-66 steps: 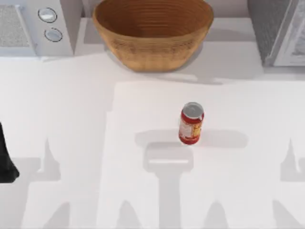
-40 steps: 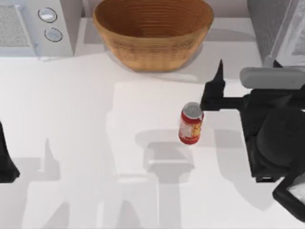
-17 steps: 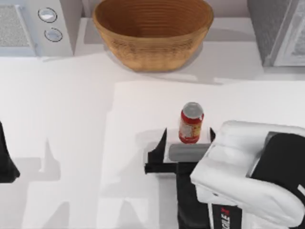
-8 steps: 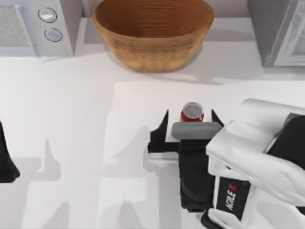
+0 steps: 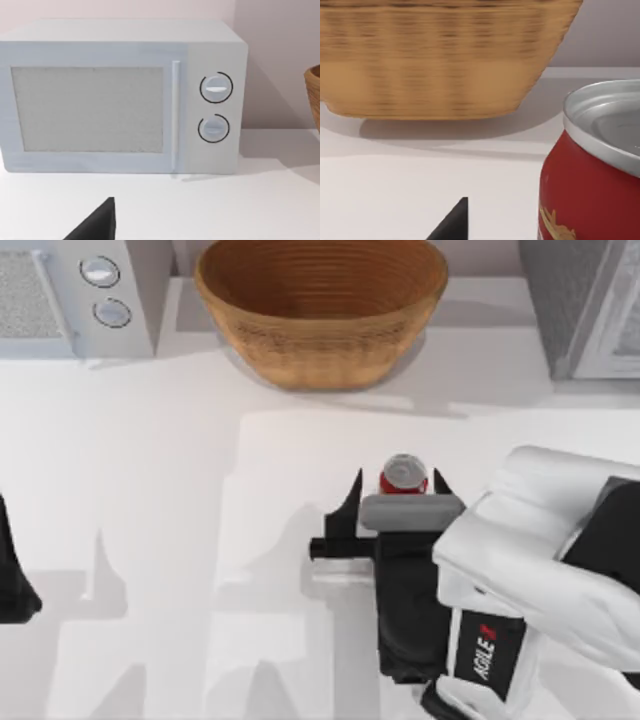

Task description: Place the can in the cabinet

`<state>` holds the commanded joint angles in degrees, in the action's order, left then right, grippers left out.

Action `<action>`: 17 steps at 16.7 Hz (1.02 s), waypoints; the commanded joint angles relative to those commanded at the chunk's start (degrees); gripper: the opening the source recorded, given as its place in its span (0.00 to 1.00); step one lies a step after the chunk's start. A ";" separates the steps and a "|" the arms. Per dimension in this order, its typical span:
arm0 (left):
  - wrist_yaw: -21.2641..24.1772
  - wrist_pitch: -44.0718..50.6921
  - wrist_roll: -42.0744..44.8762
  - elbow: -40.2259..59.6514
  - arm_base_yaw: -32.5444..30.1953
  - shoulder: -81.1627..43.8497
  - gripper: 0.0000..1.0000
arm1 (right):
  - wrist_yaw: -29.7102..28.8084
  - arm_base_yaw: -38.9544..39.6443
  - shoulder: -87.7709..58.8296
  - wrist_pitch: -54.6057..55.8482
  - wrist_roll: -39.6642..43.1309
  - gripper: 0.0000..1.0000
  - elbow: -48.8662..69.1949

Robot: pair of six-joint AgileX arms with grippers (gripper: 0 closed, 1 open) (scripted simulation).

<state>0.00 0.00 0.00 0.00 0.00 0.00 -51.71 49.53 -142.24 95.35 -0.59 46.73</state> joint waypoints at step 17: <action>0.00 0.00 0.00 0.00 0.00 0.00 1.00 | 0.02 0.14 -0.06 0.00 -0.09 0.00 -0.01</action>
<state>0.00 0.00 0.00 0.00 0.00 0.00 -51.69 49.67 -142.30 95.35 -0.68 46.72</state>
